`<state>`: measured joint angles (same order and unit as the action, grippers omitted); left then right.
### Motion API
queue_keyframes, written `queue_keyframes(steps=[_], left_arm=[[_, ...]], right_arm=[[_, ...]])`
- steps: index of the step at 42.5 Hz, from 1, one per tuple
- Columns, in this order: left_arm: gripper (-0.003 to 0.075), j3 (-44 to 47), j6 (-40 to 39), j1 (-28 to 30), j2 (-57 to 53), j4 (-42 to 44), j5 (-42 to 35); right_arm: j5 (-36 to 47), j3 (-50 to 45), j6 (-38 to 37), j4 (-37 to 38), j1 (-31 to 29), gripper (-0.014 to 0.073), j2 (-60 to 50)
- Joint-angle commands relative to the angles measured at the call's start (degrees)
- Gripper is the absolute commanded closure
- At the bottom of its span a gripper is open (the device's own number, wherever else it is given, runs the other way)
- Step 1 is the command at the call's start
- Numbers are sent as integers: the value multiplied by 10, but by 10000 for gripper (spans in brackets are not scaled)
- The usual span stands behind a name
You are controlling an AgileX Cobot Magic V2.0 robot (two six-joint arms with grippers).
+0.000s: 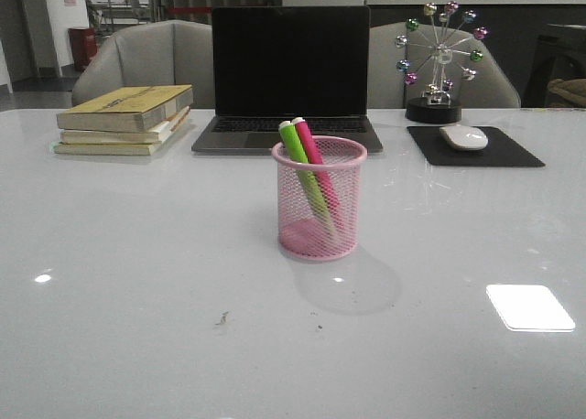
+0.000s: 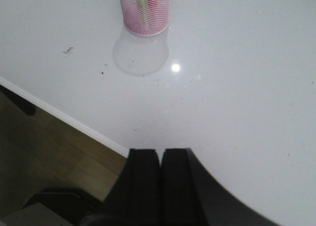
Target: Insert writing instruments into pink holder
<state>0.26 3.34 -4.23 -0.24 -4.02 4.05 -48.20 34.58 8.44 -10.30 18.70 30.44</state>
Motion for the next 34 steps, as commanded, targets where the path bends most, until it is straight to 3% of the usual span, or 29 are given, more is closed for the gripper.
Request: queue_keyframes(steps=[1, 26, 34], left_arm=[[623, 2, -5, 1, -12, -3, -52], [623, 2, -5, 1, -12, -3, -52], [623, 2, -5, 1, -12, -3, -52]], right_arm=[[37, 15, 5, -1, -3, 537, 2], [39, 11, 7, 4, -3, 537, -7], [167, -79, 8, 34, -96, 537, -123]])
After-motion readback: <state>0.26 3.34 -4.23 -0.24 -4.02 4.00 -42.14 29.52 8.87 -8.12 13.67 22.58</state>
